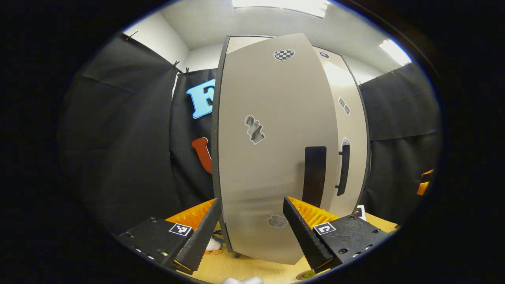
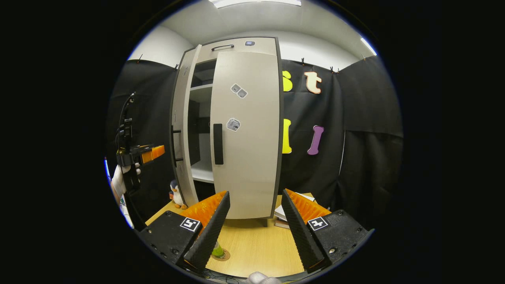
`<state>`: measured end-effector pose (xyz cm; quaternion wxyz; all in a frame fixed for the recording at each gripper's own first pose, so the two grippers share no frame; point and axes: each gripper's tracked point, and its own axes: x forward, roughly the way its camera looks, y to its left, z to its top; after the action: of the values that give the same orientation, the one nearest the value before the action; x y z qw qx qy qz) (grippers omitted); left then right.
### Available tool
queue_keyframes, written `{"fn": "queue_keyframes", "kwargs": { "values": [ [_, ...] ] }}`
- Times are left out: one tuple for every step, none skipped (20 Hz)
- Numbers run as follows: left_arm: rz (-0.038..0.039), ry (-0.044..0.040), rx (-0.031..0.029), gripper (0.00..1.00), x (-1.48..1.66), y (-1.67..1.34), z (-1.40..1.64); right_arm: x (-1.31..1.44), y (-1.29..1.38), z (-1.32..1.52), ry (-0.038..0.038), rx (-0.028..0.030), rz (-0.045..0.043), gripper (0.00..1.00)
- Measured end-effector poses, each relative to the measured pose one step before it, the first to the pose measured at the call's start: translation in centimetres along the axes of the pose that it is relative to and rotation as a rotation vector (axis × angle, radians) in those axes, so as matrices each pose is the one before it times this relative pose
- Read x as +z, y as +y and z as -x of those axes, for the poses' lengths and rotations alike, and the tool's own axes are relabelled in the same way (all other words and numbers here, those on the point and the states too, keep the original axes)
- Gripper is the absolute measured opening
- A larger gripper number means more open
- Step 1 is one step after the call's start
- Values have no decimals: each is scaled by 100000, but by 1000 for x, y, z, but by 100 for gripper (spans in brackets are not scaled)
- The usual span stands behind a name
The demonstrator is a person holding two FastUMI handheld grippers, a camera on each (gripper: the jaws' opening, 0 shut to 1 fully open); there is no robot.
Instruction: Grasp the bottle in the cabinet with the left hand and place it on the coaster, then close the right door with the right hand and the left door with the left hand.
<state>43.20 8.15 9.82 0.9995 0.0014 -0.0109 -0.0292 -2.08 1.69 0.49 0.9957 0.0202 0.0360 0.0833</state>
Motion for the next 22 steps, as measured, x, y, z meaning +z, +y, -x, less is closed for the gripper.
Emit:
{"fn": "queue_keyframes", "kwargs": {
  "values": [
    [-336,290,369,96,80,-14,366,84,202,4,-193,247,40,81],
    [-149,-335,16,96,148,-177,284,116,170,87,-132,284,99,81],
    [-65,-228,-289,96,170,-127,391,62,190,51,-85,196,45,81],
    [-208,-323,-83,96,329,37,495,74,200,91,-283,321,0,81],
    [-101,-353,230,96,222,37,563,145,148,129,-617,74,37,81],
    [112,-262,-11,96,281,-74,762,167,135,113,-575,-60,82,81],
    [360,-228,-147,96,126,-229,616,226,79,50,-529,93,35,81],
    [200,221,-164,96,-22,-267,669,73,117,4,-362,21,-203,81],
    [11,433,-33,96,-208,-134,675,61,115,36,-257,-31,-287,81],
    [-56,513,273,96,-165,-137,732,58,98,3,-184,-166,-415,81],
    [77,948,361,96,-344,-185,798,-18,84,-6,-112,-54,-414,81],
    [332,1002,234,96,-454,-97,798,-29,122,-25,63,-67,-316,81],
    [-8,201,707,96,-329,53,864,6,175,-5,16,142,-45,81],
    [-166,1255,1193,96,-607,334,822,-65,191,40,134,23,106,81],
    [-488,1386,1625,96,-722,415,800,-201,22,46,139,-253,158,81],
    [-815,1005,1566,96,-577,254,782,-127,-82,49,-25,-648,-55,81],
    [-1079,761,1312,96,-469,361,764,-64,-123,20,-90,-793,-505,81],
    [-744,144,1694,96,-197,289,798,-185,-7,-4,200,-312,-613,81],
    [-63,-388,1166,97,-81,203,603,-133,34,-43,223,-256,-515,81],
    [511,-533,1071,96,45,119,570,-177,58,40,324,-185,-327,81],
    [1209,-308,397,96,-92,-53,408,-104,20,79,11,-398,131,81],
    [1186,148,-361,96,-143,-238,312,-185,-17,27,86,-526,509,81]
  ]
}}
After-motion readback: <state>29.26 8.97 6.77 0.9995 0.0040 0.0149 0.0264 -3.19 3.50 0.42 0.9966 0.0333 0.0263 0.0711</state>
